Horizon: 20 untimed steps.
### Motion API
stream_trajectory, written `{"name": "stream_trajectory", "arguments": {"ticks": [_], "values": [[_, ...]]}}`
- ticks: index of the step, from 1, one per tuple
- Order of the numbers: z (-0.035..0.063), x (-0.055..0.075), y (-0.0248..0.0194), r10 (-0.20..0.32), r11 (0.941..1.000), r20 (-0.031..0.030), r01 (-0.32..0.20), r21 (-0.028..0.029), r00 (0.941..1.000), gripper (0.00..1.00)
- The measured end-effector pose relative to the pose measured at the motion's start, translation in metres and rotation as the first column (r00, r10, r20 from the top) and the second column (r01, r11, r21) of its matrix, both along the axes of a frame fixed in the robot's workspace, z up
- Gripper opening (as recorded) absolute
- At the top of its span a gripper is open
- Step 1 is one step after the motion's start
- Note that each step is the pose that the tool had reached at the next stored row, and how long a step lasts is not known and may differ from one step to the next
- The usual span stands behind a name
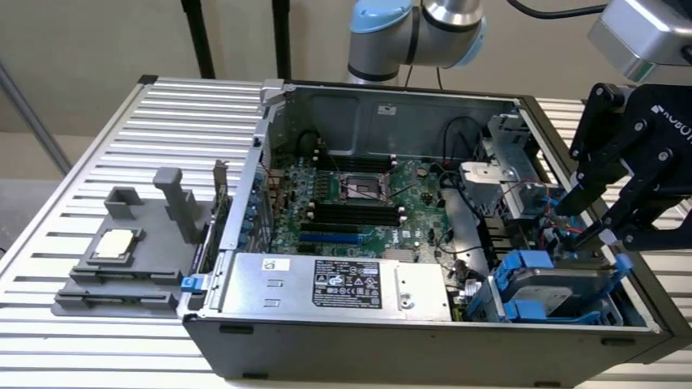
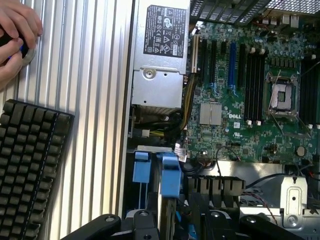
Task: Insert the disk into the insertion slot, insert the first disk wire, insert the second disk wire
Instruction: 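Insert the disk into the insertion slot, then insert the first disk wire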
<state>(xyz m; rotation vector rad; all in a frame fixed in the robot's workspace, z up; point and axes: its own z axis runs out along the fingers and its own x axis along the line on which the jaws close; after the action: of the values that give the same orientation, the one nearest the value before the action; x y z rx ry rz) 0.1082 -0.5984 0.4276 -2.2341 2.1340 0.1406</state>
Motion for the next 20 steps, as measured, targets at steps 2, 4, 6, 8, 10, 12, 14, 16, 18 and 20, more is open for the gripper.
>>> {"name": "stream_trajectory", "arguments": {"ticks": [2,4,6,8,10,12,14,16,18,20], "values": [[0.0000,-0.0001,0.0000,0.000,1.0000,0.0000,0.000,-0.0002,1.0000,0.40],[0.0000,-0.0001,0.0000,0.001,1.0000,0.0000,-0.001,-0.0001,1.0000,0.40],[0.0000,-0.0001,0.0000,0.001,1.0000,0.0000,-0.001,-0.0001,1.0000,0.40],[0.0000,-0.0001,0.0000,0.001,1.0000,0.0000,-0.001,-0.0001,1.0000,0.40],[0.0000,-0.0001,0.0000,0.001,1.0000,0.0000,-0.001,-0.0001,1.0000,0.40],[0.0000,-0.0001,0.0000,0.001,1.0000,0.0000,-0.001,-0.0001,1.0000,0.40],[0.0000,-0.0001,0.0000,0.001,1.0000,0.0000,-0.001,-0.0001,1.0000,0.40],[0.0000,-0.0001,0.0000,0.001,1.0000,0.0000,-0.001,-0.0001,1.0000,0.40],[0.0000,-0.0001,0.0000,0.001,1.0000,0.0000,-0.001,-0.0001,1.0000,0.40],[0.0000,-0.0001,0.0000,0.001,1.0000,0.0000,-0.001,-0.0001,1.0000,0.40]]}}
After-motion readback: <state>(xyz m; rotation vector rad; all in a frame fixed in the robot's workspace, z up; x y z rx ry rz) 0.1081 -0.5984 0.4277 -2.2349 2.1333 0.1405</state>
